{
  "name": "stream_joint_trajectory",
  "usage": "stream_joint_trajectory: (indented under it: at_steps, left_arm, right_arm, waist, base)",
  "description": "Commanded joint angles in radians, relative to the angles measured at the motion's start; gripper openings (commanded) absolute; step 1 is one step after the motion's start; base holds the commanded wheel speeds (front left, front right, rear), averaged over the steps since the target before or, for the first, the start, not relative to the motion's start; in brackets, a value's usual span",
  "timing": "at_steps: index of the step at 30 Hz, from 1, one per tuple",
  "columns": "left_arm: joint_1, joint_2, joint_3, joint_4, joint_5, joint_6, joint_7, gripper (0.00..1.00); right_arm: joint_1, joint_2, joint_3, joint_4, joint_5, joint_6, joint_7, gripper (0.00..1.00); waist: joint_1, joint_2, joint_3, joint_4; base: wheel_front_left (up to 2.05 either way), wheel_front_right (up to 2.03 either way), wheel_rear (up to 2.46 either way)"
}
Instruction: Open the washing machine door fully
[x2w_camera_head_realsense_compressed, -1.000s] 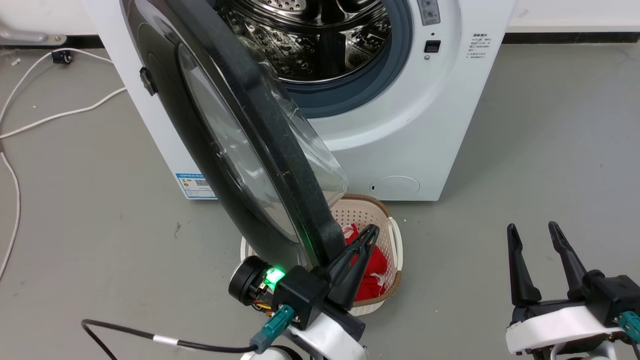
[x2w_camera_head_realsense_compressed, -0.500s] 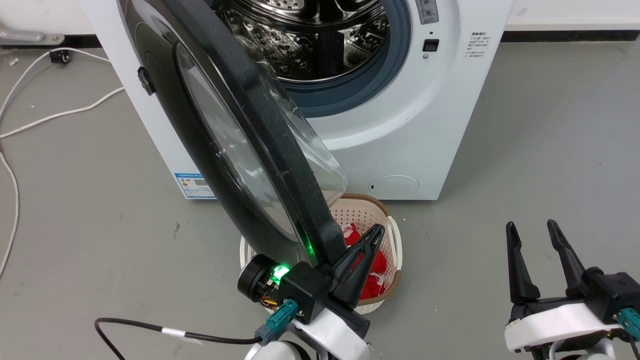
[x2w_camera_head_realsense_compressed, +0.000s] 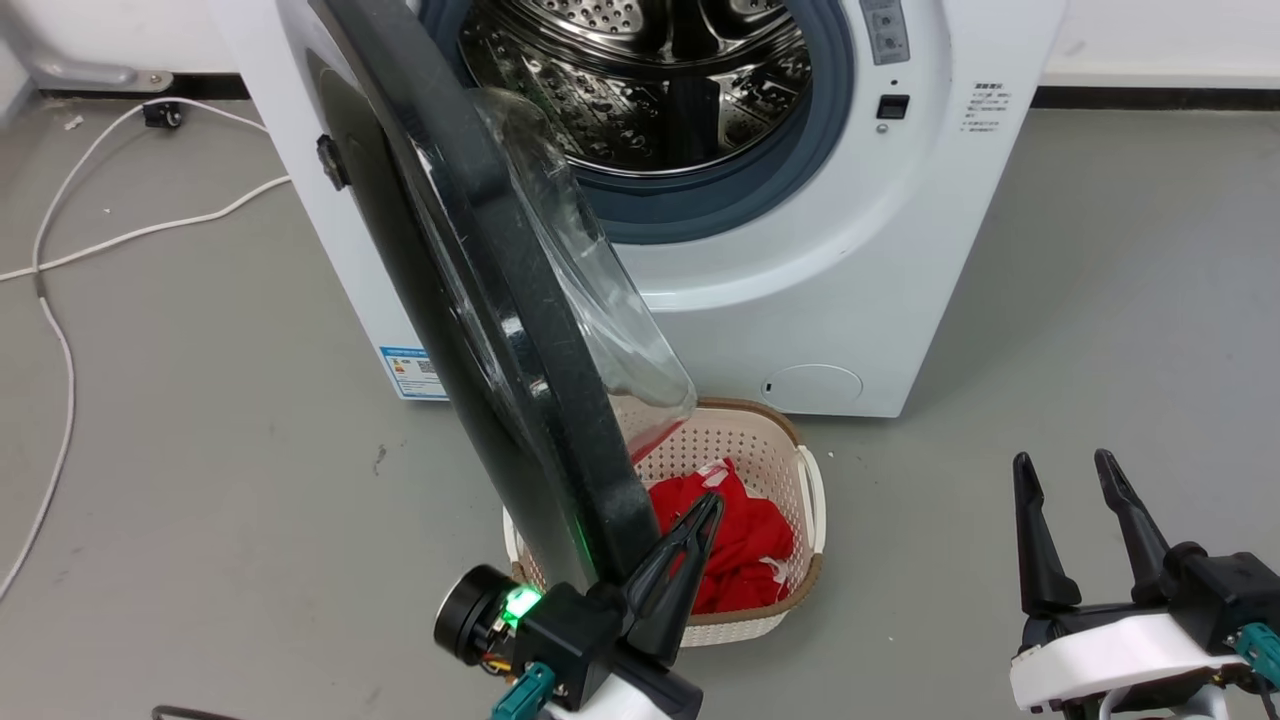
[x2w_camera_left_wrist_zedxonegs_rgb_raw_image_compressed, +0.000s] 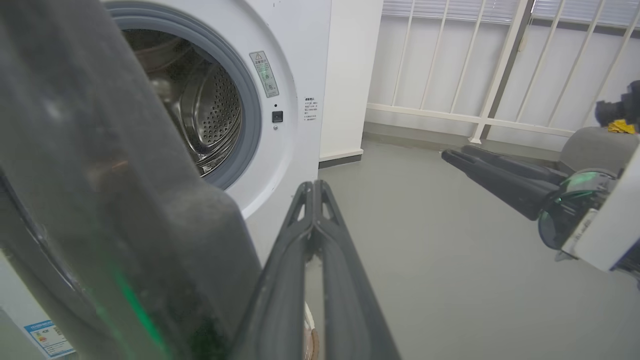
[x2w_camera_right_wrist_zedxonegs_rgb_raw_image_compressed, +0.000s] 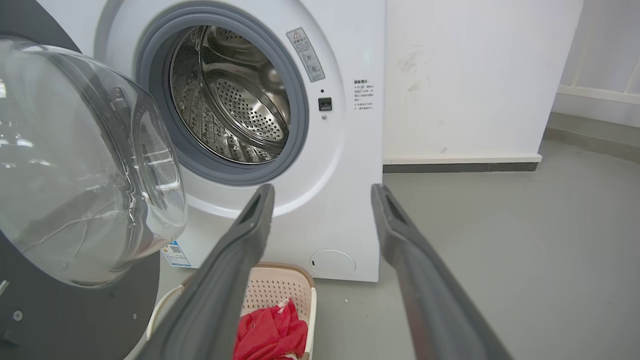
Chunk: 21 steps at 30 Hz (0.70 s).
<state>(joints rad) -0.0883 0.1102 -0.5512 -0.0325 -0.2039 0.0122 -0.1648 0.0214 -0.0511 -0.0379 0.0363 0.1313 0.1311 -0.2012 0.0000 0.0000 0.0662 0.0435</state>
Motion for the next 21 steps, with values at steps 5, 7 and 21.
stream_joint_trajectory:
  at_steps: [5, 7, 21]
  left_arm:
    - [0.056, 0.03, 0.007, -0.02, -0.001, 0.027, 0.008, 0.0]
    - [0.073, 0.032, 0.002, -0.033, -0.001, 0.031, 0.007, 0.0]
    - [0.146, 0.065, 0.026, -0.089, -0.01, 0.086, 0.002, 0.0]
  right_arm:
    - [0.006, 0.002, -0.001, -0.003, -0.001, -0.001, 0.003, 1.0]
    - [0.01, 0.002, -0.002, -0.004, -0.003, -0.001, 0.006, 1.0]
    - [0.021, 0.002, -0.009, -0.022, -0.011, -0.001, 0.022, 1.0]
  waist:
    - [0.0, 0.0, -0.012, 0.034]
    - [0.0, 0.0, -0.015, 0.047]
    - [0.0, 0.0, -0.016, 0.186]
  base:
    - [0.0, 0.0, 0.0]
    - [0.0, 0.0, 0.0]
    - [0.0, 0.0, 0.0]
